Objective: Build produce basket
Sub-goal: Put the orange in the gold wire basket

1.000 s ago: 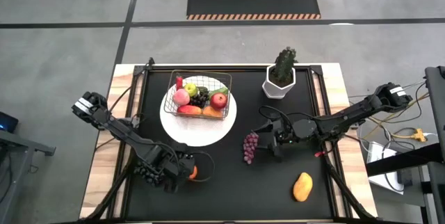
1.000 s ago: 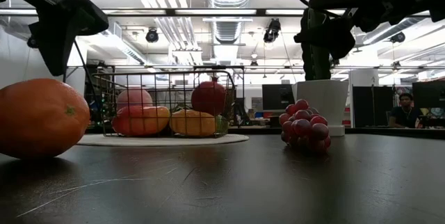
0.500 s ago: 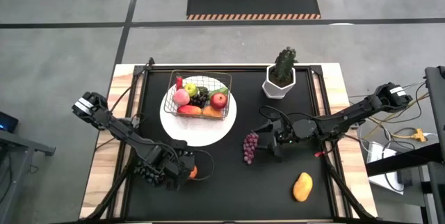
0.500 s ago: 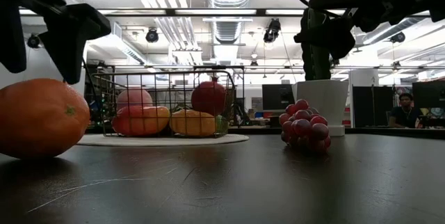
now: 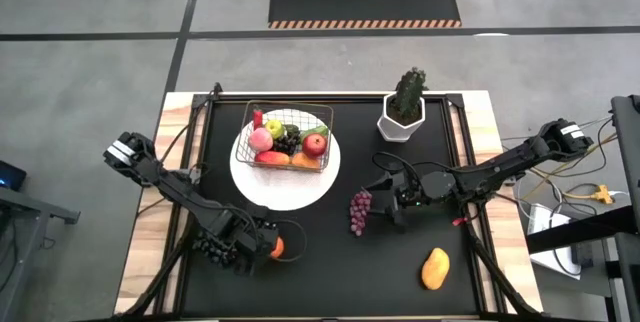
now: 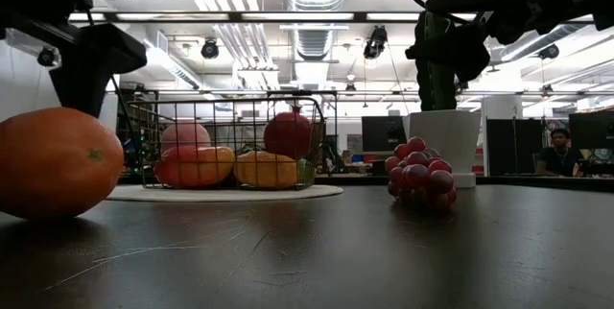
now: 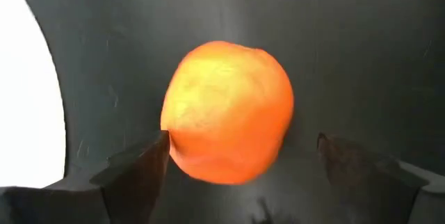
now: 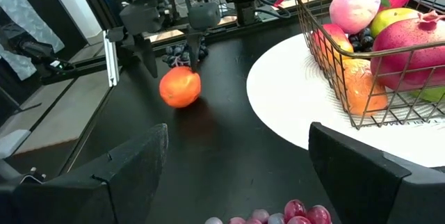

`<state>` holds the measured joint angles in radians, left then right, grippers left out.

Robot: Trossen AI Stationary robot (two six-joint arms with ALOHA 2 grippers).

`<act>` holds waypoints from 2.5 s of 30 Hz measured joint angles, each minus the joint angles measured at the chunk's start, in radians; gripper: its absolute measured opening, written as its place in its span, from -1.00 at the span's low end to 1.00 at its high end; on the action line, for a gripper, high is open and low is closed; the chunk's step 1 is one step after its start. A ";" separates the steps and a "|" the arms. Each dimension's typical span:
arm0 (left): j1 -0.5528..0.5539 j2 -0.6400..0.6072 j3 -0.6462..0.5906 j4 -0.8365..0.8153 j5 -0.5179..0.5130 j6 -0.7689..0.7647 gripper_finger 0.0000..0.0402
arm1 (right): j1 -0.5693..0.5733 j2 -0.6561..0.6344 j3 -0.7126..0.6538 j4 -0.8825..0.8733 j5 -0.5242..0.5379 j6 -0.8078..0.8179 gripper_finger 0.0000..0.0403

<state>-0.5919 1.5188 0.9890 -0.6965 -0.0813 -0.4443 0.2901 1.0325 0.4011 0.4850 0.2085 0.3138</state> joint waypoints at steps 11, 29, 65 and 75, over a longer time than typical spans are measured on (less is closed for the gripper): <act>0.001 0.000 -0.082 0.148 -0.032 0.014 0.72 | 0.000 0.000 0.000 0.000 0.001 0.000 0.63; 0.003 -0.037 -0.087 0.166 -0.182 0.017 0.41 | 0.000 0.000 0.000 0.000 0.001 0.000 0.63; 0.458 -0.360 -0.295 0.689 -0.758 0.153 0.40 | 0.000 0.000 0.000 0.007 0.002 -0.002 0.63; 0.606 -0.328 -0.362 0.720 -0.763 0.083 0.40 | 0.000 0.000 0.000 0.012 0.003 -0.001 0.63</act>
<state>0.0144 1.1907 0.6268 0.0238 -0.8440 -0.3612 0.2901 1.0325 0.4011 0.4974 0.2111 0.3131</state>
